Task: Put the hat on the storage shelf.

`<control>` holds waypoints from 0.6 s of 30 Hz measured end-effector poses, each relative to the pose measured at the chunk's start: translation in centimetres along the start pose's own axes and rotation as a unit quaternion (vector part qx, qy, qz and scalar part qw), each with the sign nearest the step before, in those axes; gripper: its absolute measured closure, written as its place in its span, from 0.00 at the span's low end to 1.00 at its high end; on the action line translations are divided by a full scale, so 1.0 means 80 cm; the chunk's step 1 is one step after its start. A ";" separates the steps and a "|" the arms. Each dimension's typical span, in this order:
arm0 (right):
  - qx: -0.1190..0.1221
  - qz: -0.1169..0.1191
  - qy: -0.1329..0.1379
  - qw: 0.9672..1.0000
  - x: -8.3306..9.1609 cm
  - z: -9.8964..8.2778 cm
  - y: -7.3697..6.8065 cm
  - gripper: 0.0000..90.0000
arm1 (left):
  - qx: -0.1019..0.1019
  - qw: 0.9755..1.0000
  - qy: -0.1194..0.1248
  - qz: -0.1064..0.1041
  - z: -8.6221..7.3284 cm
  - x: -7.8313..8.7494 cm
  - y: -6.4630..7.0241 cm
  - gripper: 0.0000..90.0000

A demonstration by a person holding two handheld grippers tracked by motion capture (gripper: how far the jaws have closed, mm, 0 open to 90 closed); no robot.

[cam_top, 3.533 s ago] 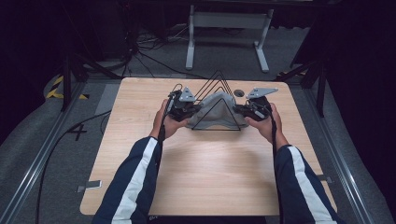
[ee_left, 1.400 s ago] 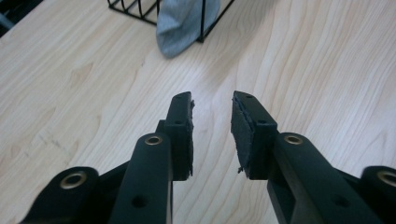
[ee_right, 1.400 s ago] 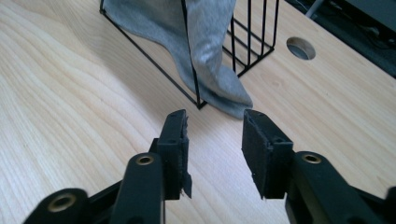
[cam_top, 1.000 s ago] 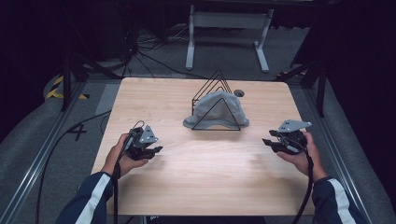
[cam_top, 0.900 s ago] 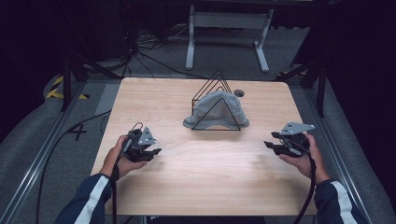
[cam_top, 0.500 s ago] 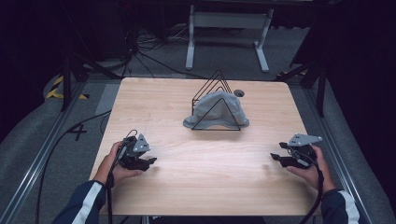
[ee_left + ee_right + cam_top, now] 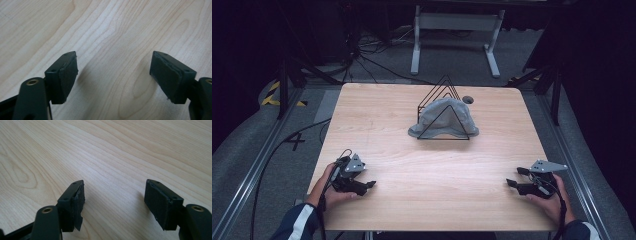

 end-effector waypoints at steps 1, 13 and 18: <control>-0.006 -0.001 0.006 1.000 0.001 -0.002 0.000 0.32 | 0.007 1.000 0.006 -0.002 -0.002 0.000 -0.001 0.25; -0.022 -0.028 0.006 0.999 -0.001 -0.004 -0.001 0.26 | 0.042 0.999 0.033 -0.008 -0.011 -0.003 0.000 0.17; -0.022 -0.028 0.005 0.999 -0.001 -0.004 -0.001 0.26 | 0.043 0.999 0.033 -0.006 -0.011 -0.003 0.000 0.17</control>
Point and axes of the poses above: each handheld gripper's, and its own axes: x roughly backward along the jaws, z roughly out of its top, y roughly to its right, the point moved 4 cm from there along -x, roughly forward along the jaws, and after that the axes turned 6 degrees about x, right-handed, at the moved point
